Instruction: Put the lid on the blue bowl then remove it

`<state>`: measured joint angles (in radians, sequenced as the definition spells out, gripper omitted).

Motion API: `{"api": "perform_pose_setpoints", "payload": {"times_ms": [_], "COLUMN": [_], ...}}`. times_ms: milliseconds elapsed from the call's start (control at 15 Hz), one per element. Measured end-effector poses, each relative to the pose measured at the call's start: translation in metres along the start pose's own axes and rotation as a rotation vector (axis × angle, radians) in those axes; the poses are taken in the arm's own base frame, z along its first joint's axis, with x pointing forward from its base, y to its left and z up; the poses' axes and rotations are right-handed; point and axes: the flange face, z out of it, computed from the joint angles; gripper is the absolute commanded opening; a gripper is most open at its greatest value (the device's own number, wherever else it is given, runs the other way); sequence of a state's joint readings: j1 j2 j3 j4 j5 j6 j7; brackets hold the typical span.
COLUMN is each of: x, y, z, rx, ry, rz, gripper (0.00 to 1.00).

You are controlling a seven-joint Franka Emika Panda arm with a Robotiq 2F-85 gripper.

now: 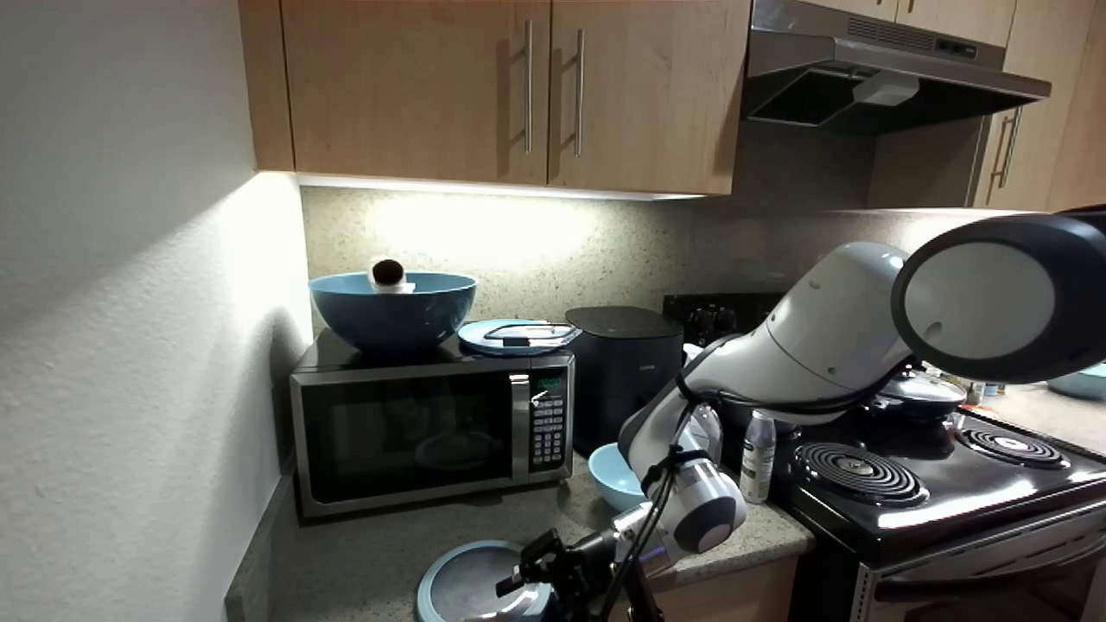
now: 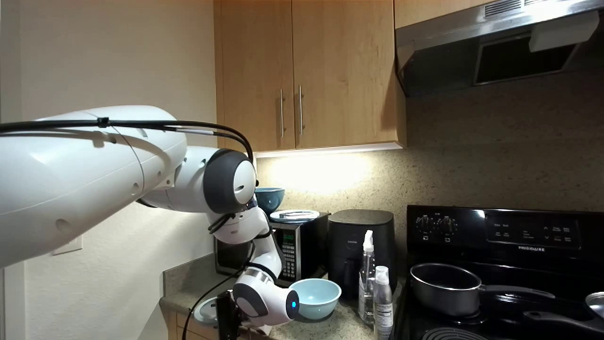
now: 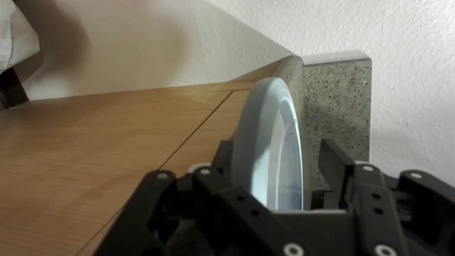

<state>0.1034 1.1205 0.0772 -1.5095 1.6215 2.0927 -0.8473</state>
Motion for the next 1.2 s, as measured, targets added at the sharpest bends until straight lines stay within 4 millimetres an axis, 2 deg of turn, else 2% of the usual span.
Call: {"api": "perform_pose_setpoints", "payload": {"times_ms": [333, 533, 600, 733, 867, 1067, 1200], "x": [0.002, 0.0, -0.002, -0.009, -0.026, -0.068, -0.101], "y": [-0.002, -0.008, -0.013, -0.035, -0.07, -0.117, -0.142], "z": [0.001, 0.007, 0.01, 0.019, 0.033, 0.058, 0.068], "rx": [0.002, 0.012, 0.017, 0.016, -0.008, -0.083, -0.155], "ry": [-0.003, -0.011, -0.016, -0.024, -0.033, -0.059, -0.067], "rz": [-0.008, -0.035, -0.068, -0.172, -0.274, -0.405, -0.476], "gripper": [0.01, 0.0, 0.02, 0.0, 0.01, 0.01, 0.01]}}
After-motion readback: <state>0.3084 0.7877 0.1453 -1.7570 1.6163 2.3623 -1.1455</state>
